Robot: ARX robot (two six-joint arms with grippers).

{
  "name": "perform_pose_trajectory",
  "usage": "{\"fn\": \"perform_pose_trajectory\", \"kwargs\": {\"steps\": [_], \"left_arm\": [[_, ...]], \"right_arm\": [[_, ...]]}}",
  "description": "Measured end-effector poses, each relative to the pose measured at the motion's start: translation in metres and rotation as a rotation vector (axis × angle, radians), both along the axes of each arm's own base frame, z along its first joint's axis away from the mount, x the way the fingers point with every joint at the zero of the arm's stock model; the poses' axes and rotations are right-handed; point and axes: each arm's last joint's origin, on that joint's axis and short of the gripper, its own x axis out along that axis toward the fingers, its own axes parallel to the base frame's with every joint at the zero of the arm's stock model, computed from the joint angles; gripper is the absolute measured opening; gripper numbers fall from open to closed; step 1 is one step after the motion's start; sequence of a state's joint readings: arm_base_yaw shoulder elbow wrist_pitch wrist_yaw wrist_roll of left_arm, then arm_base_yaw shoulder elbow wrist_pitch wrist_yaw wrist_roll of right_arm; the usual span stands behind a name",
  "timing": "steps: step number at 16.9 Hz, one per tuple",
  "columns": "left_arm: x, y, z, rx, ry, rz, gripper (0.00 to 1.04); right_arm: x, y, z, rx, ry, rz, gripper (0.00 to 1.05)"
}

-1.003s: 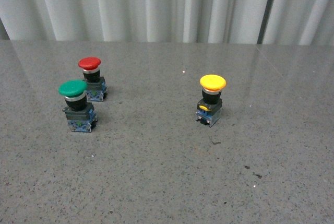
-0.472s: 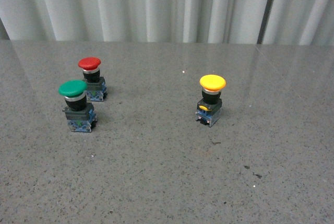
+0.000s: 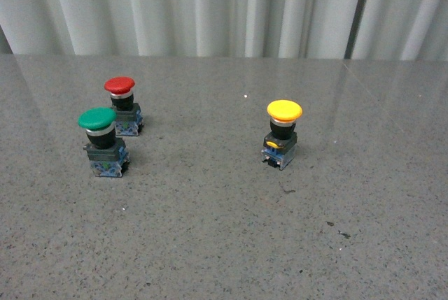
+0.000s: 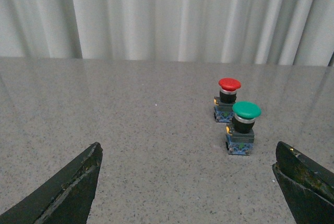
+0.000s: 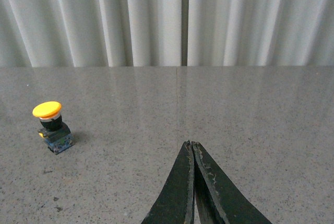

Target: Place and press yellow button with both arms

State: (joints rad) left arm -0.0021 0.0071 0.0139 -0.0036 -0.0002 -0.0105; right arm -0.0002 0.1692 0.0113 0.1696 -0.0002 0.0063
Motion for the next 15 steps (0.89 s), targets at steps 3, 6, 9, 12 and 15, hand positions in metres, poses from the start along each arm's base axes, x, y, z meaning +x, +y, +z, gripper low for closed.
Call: {"fn": "perform_pose_trajectory", "kwargs": {"steps": [3,6,9,12,15], "left_arm": [[0.0000,0.0000,0.0000,0.000,0.000,0.000,0.98],[0.0000,0.0000,0.0000,0.000,0.000,0.000,0.98],[0.0000,0.0000,0.0000,0.000,0.000,0.000,0.98],[0.0000,0.0000,0.0000,0.000,0.000,0.000,0.98],[0.0000,0.0000,0.0000,0.000,0.000,0.000,0.98]], "right_arm": [[-0.0108,0.0000,-0.0005,0.000,-0.014,0.001,0.02],[-0.0107,0.0000,-0.0028,0.000,0.007,0.000,0.02],[-0.0106,0.0000,-0.0029,0.000,0.008,0.000,0.02],[-0.0106,0.0000,-0.0029,0.000,0.008,0.000,0.13],[-0.0106,0.0000,-0.0029,0.000,0.008,0.000,0.46]]}}
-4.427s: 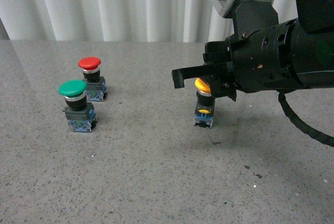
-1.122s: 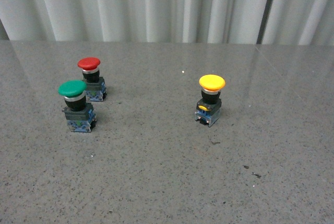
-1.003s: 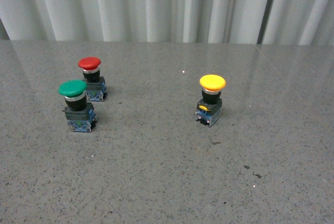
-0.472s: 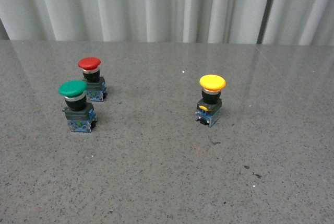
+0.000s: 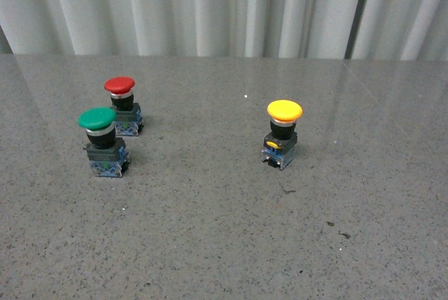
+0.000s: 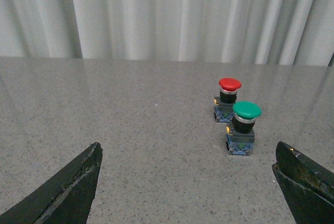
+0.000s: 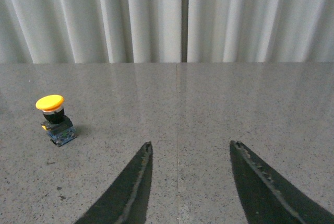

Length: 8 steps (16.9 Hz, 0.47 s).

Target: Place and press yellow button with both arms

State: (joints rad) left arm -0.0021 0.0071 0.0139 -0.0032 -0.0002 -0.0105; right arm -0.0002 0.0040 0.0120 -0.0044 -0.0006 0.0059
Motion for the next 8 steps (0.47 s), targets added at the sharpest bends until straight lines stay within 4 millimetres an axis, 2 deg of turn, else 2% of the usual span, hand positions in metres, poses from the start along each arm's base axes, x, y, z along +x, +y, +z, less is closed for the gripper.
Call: {"fn": "perform_pose_trajectory", "kwargs": {"steps": [3,4,5,8], "left_arm": [[0.0000,0.0000,0.0000,0.000,0.000,0.000,0.98],[0.0000,0.0000,0.0000,0.000,0.000,0.000,0.98],[0.0000,0.0000,0.0000,0.000,0.000,0.000,0.98],[0.0000,0.0000,0.0000,0.000,0.000,0.000,0.98]], "right_arm": [[0.0000,0.0000,0.0000,0.000,0.000,0.000,0.87],[0.0000,0.0000,0.0000,0.000,0.000,0.000,0.96],[0.0000,0.0000,0.0000,0.000,0.000,0.000,0.99],[0.0000,0.0000,0.0000,0.000,0.000,0.000,0.98]]}}
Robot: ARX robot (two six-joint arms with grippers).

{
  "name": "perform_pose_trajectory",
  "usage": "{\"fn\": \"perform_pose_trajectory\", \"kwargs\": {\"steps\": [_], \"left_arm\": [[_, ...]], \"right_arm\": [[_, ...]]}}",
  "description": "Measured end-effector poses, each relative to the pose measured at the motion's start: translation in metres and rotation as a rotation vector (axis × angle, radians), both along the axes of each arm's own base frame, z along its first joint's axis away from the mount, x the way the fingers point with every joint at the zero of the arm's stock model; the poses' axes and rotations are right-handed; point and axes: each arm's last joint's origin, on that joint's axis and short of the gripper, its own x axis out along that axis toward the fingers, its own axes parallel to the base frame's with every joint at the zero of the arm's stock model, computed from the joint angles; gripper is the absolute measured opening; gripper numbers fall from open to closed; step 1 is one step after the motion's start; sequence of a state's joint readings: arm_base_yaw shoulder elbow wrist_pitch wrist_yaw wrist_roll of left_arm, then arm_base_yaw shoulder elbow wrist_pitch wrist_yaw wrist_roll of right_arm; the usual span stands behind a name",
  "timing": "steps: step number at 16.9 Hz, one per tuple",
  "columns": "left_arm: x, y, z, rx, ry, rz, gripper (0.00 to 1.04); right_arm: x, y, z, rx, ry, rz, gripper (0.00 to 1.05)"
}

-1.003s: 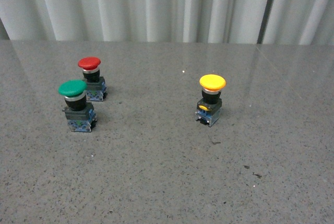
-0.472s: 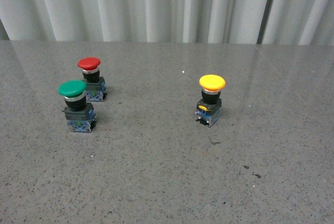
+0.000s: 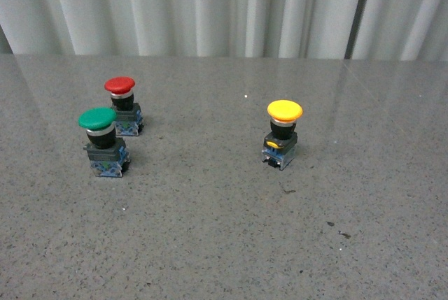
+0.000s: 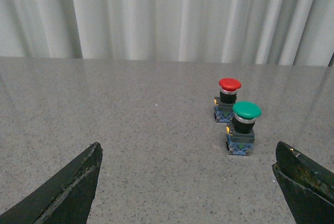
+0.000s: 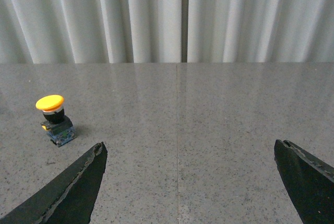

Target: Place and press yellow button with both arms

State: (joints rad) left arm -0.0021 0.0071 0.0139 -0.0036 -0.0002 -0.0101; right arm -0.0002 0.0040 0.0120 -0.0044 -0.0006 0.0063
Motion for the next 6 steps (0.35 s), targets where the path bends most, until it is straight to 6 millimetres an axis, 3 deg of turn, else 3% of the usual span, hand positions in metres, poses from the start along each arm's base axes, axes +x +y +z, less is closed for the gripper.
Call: {"fn": "perform_pose_trajectory", "kwargs": {"steps": [6], "left_arm": [[0.0000,0.0000,0.0000,0.000,0.000,0.000,0.98]], "right_arm": [[0.0000,0.0000,0.0000,0.000,0.000,0.000,0.98]]}}
